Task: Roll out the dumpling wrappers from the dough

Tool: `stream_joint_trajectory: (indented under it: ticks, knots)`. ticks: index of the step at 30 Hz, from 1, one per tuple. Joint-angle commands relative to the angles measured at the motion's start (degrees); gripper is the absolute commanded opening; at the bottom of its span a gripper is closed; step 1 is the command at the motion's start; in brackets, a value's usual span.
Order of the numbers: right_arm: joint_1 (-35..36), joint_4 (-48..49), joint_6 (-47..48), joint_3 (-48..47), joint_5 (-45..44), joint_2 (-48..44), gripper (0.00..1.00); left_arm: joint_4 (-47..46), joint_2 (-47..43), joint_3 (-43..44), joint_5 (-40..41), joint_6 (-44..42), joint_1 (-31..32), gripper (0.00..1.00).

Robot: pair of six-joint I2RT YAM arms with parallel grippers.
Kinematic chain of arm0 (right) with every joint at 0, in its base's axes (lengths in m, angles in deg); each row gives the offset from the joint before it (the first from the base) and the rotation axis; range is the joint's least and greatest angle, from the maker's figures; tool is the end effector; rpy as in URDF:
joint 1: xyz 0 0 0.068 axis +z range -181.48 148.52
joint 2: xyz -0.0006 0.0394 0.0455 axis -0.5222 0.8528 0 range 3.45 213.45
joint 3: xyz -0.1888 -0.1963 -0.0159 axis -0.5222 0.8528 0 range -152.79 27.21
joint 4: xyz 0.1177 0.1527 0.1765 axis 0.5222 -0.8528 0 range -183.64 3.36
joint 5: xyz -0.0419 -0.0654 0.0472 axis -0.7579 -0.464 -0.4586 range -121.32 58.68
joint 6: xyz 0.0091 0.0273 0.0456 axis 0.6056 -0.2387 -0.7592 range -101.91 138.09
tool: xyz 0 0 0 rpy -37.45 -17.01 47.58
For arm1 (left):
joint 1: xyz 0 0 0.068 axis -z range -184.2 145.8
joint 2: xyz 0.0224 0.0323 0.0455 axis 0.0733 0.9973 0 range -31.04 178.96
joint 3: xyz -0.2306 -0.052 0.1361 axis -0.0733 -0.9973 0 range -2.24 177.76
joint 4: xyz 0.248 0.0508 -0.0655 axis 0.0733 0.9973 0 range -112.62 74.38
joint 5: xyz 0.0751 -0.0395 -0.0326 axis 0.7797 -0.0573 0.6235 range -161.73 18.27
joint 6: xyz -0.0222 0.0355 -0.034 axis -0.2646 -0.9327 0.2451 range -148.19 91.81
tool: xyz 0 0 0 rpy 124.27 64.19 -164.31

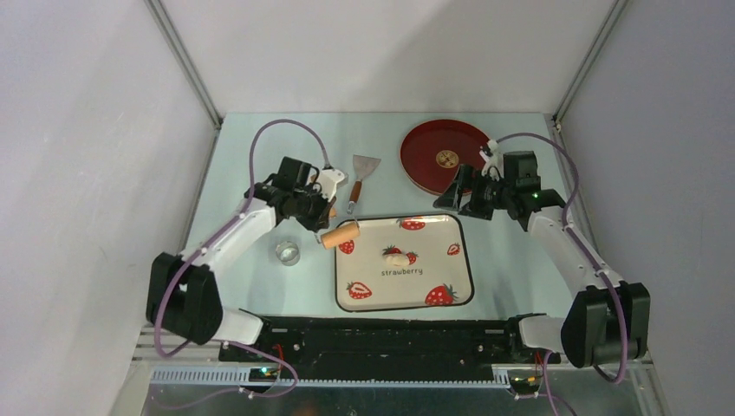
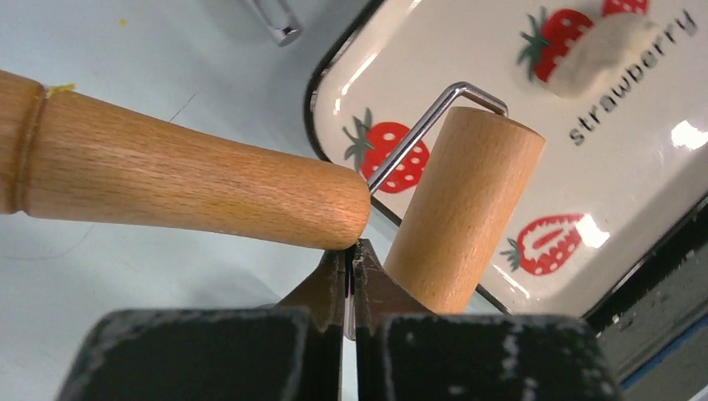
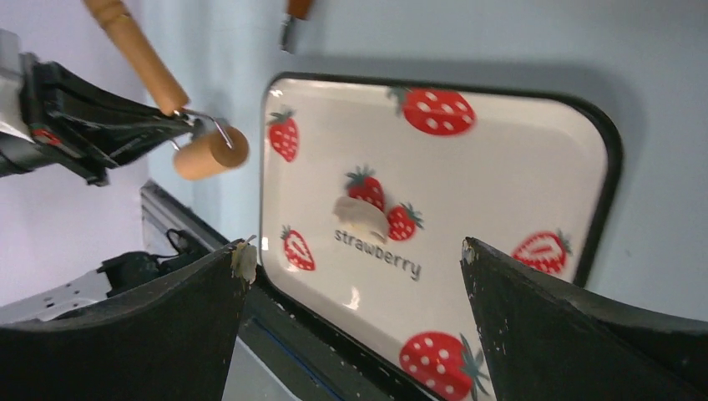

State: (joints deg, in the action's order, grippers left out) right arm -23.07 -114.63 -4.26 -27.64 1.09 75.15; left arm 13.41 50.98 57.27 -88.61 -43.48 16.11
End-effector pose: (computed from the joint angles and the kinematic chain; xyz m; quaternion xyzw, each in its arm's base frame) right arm 0.2571 0.0573 0.2772 0.0012 0.8931 0.3462 0.2872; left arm 0.2674 -0.1100 0.2443 0.3290 0.8944 -0.1529 0.2616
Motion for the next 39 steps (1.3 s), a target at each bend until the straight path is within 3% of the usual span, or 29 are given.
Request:
stream_joint_trajectory:
  ticks: [1, 6, 10, 17, 20, 30, 35, 39]
  knots:
    - [0.84, 11.17, -0.94, -4.14, 10.55, 3.17, 1.00, -1.76, -7.07, -2.36, -5.62, -8.77, 1.07, 0.00]
    - [3.31, 19.68, -8.72, -8.20, 20.31, 10.59, 0.88, -1.77, -12.11, -5.27, -14.54, -14.84, 3.53, 0.00]
    - [7.47, 27.44, -15.23, -11.39, 25.64, 17.63, 0.88, -1.78, -16.53, -7.72, -18.81, -17.62, 5.18, 0.00]
    - [14.73, 45.81, -30.67, -15.91, 33.65, 26.86, 0.81, -1.76, -22.81, -8.79, -21.61, -18.41, 8.60, 0.00]
    - [18.60, 47.95, -32.77, -19.15, 35.56, 30.30, 0.78, -1.77, -23.68, -8.69, -21.58, -18.11, 10.02, 0.00]
    - [26.32, 37.14, -25.29, -27.87, 37.62, 35.08, 0.75, -1.72, -24.32, -8.34, -21.69, -17.72, 10.50, 0.00]
    - [29.17, 14.35, -9.62, -35.22, 31.15, 37.06, 0.71, -1.69, -24.32, -8.37, -21.37, -17.65, 10.49, 0.00]
    - [30.40, -0.10, 0.19, -41.28, 27.32, 39.46, 0.56, -1.73, -24.66, -8.80, -20.86, -17.63, 10.56, 0.00]
